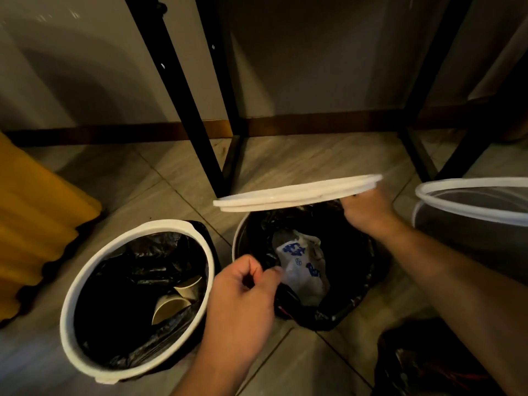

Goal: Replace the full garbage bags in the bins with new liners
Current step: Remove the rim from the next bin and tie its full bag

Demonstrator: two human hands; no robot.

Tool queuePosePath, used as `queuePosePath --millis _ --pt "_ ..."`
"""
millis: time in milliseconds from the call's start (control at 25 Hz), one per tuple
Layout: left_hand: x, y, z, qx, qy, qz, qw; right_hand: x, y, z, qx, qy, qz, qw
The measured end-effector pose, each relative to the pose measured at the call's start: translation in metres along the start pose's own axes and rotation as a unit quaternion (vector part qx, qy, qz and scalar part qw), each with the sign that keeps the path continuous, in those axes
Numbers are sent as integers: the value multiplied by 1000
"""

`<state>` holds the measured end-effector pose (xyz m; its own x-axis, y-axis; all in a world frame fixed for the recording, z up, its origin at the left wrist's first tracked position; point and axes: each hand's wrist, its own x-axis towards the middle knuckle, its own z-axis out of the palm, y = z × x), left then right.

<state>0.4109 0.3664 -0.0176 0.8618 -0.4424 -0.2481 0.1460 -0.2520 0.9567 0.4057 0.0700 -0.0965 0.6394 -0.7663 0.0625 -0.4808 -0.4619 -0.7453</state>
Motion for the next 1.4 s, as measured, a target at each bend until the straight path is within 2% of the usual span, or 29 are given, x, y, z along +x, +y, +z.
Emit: queuePosePath --millis 80,200,280,400,520,680,760,880,960,1040,1120,1200,1320,1400 --pt "2 -1 -3 43 15 18 999 -9 0 1 8 35 -12 999" --pt "10 9 -10 89 15 65 994 -5 -10 -7 106 11 66 992" --pt "15 20 -16 114 -20 54 992 -6 -20 -13 150 34 91 984" --pt "18 33 -22 207 -37 55 976 -26 -32 -15 120 33 9 992" --pt "12 35 -26 271 28 98 957 -48 -36 -31 110 46 -85 989" --pt "2 29 -43 267 108 84 954 -70 -39 -70 109 98 -120 982" --pt "-3 24 -52 326 103 90 935 -80 -35 -81 71 47 -106 991" --pt "-7 17 -57 417 87 132 895 -93 -22 -83 -50 -69 -88 992" --pt "-10 12 -58 394 93 142 903 -98 -17 -85 -67 -55 -131 988" --pt "-18 6 -55 316 104 111 937 -102 -16 -87 -62 -24 -193 979" --pt "-31 -5 -49 225 115 66 965 -105 -16 -88 -27 -5 -197 980" --pt "-42 -22 -39 144 118 15 982 -106 -14 -89 -32 -17 -138 990" --pt "-48 -48 -29 65 109 -35 991 -114 3 -83 -122 -129 -19 984" --pt "-48 -55 -26 6 121 -69 990 -117 14 -79 -86 -128 5 988"
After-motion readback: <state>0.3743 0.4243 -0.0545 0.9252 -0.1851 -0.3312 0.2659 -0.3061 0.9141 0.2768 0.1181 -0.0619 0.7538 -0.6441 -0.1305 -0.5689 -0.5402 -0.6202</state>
